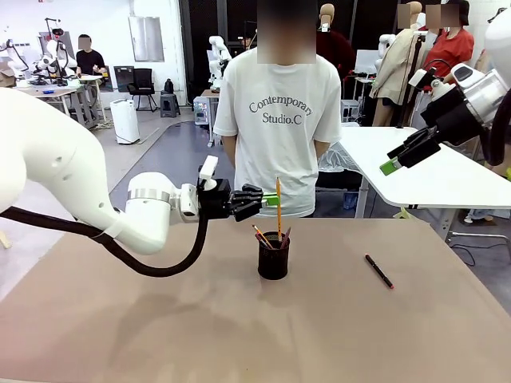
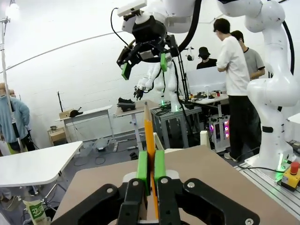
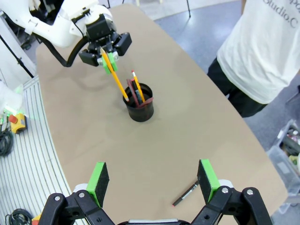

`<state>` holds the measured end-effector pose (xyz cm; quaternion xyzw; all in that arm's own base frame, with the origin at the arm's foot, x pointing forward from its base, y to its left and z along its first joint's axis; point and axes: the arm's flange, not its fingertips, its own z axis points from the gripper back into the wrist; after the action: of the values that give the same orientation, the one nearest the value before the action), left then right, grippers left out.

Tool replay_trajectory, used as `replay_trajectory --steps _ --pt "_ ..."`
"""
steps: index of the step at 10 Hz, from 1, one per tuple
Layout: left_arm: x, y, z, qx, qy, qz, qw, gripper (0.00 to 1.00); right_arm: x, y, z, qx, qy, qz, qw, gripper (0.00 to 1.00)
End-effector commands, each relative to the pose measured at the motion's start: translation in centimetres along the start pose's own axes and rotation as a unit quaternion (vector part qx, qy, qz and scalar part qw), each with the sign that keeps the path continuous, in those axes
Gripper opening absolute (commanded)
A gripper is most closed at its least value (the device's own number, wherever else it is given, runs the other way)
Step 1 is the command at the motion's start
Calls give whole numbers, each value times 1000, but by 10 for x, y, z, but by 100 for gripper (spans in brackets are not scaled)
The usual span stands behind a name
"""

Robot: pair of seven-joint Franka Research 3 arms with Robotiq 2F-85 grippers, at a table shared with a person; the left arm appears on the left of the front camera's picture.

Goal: Place the pens into the pen holder.
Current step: Pick up a writing instrument from the table and place it into the Pen holder.

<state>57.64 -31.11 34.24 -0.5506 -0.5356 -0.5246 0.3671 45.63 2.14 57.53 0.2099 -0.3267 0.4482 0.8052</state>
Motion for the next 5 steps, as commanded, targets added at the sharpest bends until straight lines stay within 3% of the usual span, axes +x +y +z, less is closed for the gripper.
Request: replay_trajectory --steps 1,5 --pt "-5 7 1 -13 8 -11 1000 0 1 0 1 2 -2 1 1000 100" --pt "-5 6 3 -20 11 -13 1000 76 1 0 1 2 -2 1 1000 100"
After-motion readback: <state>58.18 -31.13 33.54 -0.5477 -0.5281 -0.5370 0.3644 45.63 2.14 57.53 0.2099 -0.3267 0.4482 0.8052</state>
